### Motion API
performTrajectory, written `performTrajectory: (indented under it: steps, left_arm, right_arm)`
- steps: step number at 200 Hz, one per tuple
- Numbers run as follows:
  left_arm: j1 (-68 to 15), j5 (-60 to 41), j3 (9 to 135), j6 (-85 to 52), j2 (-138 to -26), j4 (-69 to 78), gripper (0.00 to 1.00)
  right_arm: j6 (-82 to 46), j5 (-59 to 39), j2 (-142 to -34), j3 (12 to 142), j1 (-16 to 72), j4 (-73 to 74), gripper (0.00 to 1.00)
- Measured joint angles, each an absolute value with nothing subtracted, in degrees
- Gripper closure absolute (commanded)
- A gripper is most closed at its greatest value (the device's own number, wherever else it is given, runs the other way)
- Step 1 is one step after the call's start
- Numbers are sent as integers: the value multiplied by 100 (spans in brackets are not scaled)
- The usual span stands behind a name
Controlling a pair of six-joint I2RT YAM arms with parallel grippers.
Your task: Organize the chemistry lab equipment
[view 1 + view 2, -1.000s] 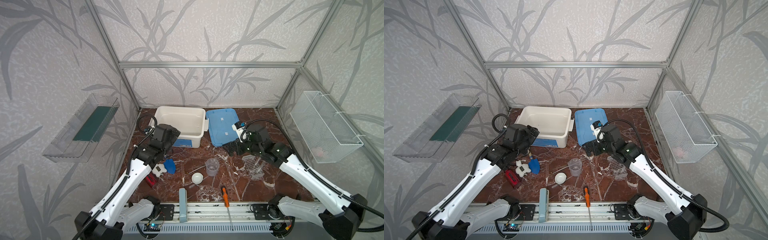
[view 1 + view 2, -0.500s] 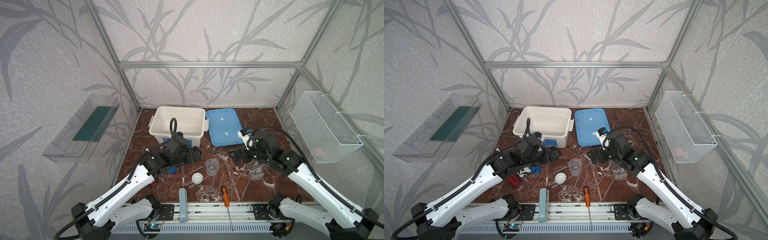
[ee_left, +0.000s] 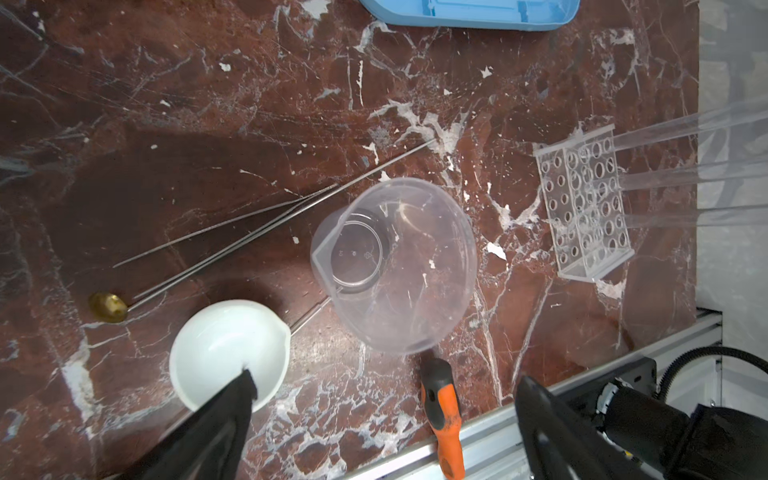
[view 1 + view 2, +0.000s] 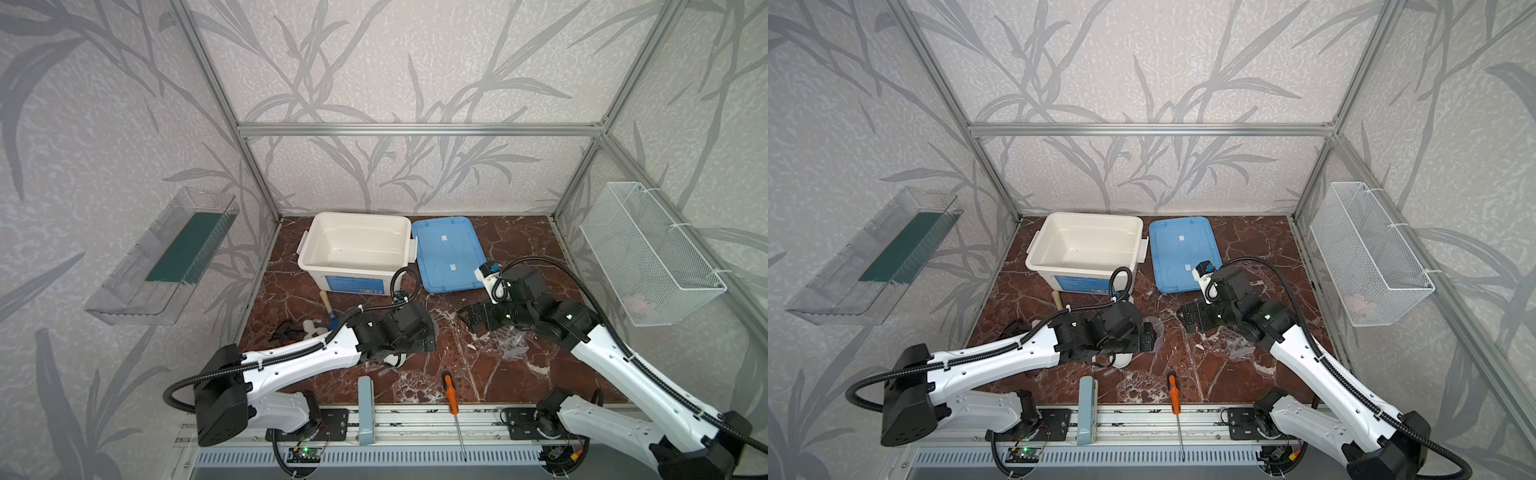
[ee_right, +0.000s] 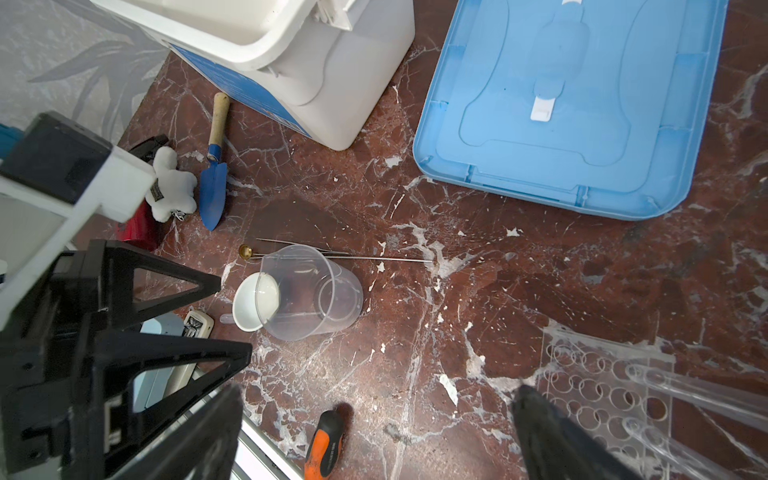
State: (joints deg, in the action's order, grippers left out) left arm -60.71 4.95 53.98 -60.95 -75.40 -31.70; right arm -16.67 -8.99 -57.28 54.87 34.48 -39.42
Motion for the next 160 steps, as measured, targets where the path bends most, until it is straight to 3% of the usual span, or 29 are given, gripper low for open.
performTrajectory:
  steps: [95, 160]
  left_arm:
    - [-6143, 292, 5448, -6512, -8538, -2342, 1]
    - [-5946, 294, 6230, -6287, -9437, -2401, 1]
  right_arm:
    - [-1658, -646, -5596, 5229, 3448, -3970, 1]
    - [-1599, -467, -5339, 5113, 3433, -3964, 1]
